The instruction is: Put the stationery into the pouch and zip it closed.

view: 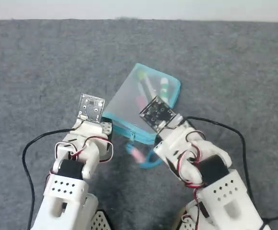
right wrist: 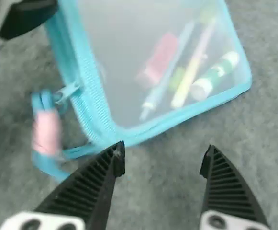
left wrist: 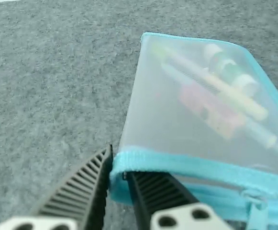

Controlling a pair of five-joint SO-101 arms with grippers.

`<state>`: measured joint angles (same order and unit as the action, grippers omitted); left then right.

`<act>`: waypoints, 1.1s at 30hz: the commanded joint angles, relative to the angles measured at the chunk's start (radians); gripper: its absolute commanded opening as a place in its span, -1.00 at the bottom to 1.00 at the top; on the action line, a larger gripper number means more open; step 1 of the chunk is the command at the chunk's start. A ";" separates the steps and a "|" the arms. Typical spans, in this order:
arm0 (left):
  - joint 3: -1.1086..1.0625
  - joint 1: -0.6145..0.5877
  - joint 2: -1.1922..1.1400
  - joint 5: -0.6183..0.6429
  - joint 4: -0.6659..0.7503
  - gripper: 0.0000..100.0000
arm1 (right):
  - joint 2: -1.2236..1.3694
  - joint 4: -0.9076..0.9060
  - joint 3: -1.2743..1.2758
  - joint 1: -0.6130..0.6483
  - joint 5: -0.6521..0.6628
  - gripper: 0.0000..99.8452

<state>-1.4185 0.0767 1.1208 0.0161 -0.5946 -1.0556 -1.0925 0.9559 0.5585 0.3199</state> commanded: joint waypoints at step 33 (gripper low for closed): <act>0.076 -0.018 -0.002 0.017 -0.020 -0.98 | -0.045 0.421 0.315 0.116 0.265 -0.36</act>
<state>-1.4185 0.0690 1.1208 0.0161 -0.5976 -1.0740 -0.7595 1.2566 0.7119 0.5363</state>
